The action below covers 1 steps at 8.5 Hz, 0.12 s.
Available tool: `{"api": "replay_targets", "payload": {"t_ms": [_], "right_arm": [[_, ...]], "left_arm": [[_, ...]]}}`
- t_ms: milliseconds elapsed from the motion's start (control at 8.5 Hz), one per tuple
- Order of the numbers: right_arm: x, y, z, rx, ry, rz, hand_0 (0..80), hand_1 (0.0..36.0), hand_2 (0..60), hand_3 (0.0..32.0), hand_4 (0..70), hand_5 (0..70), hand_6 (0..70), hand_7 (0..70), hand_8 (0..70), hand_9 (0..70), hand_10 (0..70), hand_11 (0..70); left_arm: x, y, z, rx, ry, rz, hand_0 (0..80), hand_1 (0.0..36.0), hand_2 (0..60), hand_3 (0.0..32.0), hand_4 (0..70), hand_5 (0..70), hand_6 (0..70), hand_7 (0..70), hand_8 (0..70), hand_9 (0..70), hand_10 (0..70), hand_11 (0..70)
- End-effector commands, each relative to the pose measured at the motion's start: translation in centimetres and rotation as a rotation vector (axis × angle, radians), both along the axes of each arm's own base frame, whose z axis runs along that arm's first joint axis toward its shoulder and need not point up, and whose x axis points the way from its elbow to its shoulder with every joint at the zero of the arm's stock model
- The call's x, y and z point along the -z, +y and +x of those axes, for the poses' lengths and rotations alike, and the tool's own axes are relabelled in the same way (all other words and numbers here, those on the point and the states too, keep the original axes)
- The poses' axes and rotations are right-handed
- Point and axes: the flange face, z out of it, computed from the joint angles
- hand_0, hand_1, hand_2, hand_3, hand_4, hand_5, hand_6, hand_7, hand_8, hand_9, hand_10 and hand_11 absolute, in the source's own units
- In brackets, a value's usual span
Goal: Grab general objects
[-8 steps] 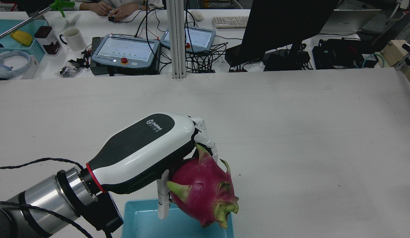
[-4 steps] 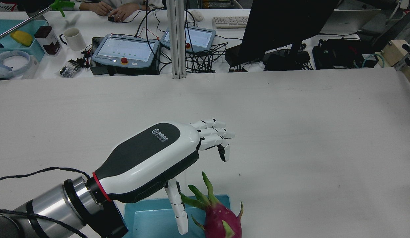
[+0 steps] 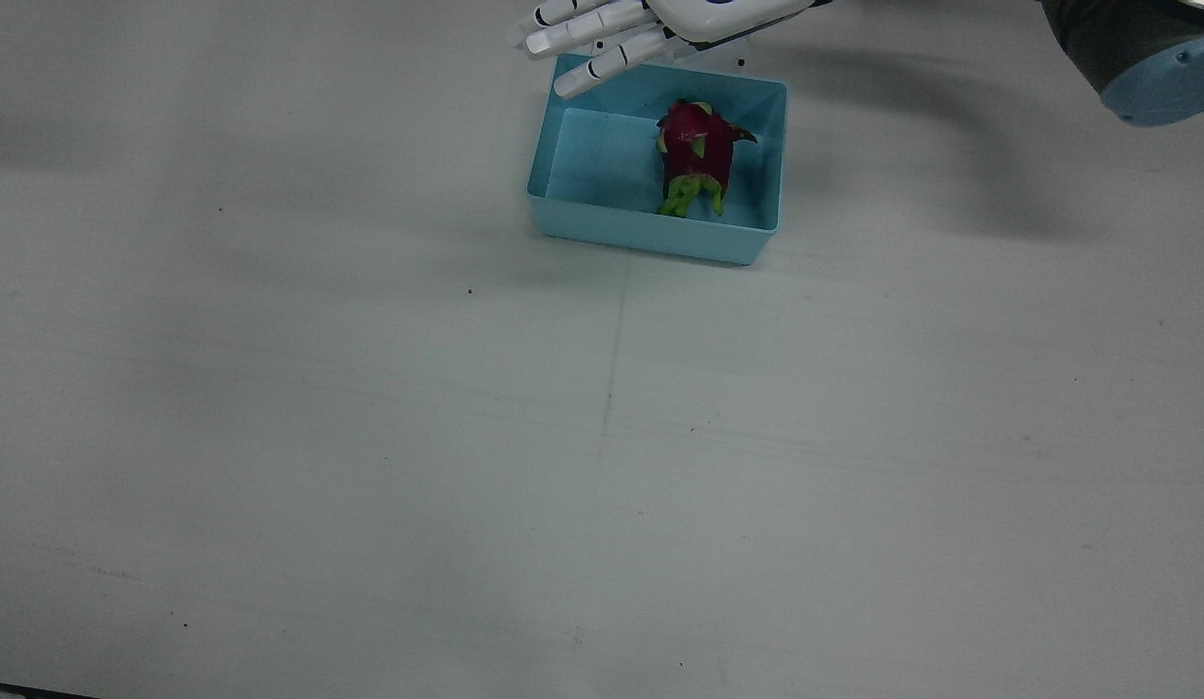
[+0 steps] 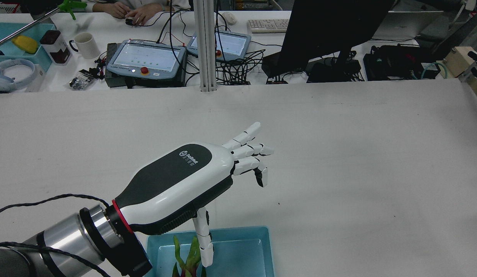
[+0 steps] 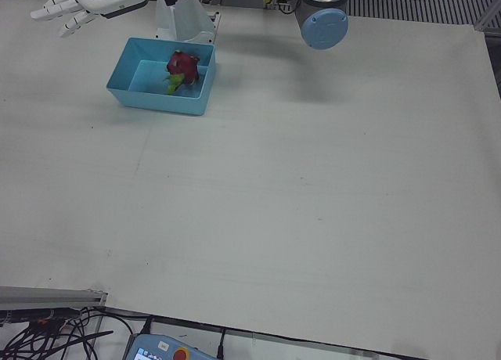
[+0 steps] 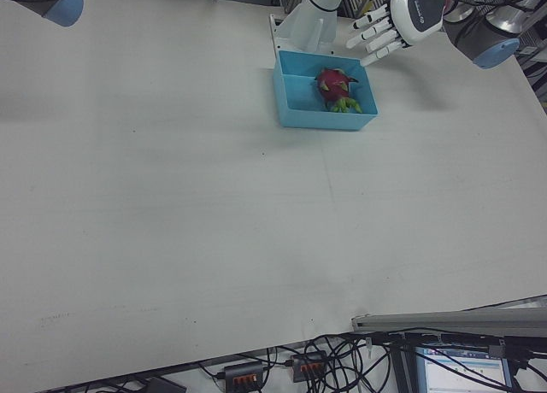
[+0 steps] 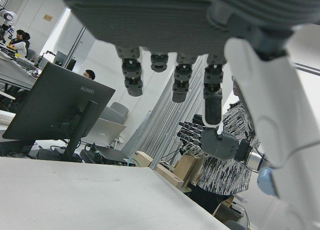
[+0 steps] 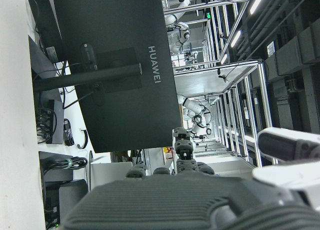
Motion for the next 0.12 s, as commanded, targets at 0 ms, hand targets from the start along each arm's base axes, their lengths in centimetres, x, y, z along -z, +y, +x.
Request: {"api": "replay_targets", "payload": {"t_ms": [0], "right_arm": [[-0.01, 0.0, 0.0, 0.0, 0.0, 0.0, 0.0, 0.0, 0.0, 0.0, 0.0, 0.0, 0.0, 0.0, 0.0, 0.0, 0.0, 0.0]], "left_arm": [[-0.1, -1.82, -1.79, 0.047, 0.004, -0.017, 42.5, 4.3, 0.0, 0.0, 9.0, 8.7, 17.9, 18.9, 6.9, 7.8, 6.8, 10.6]]}}
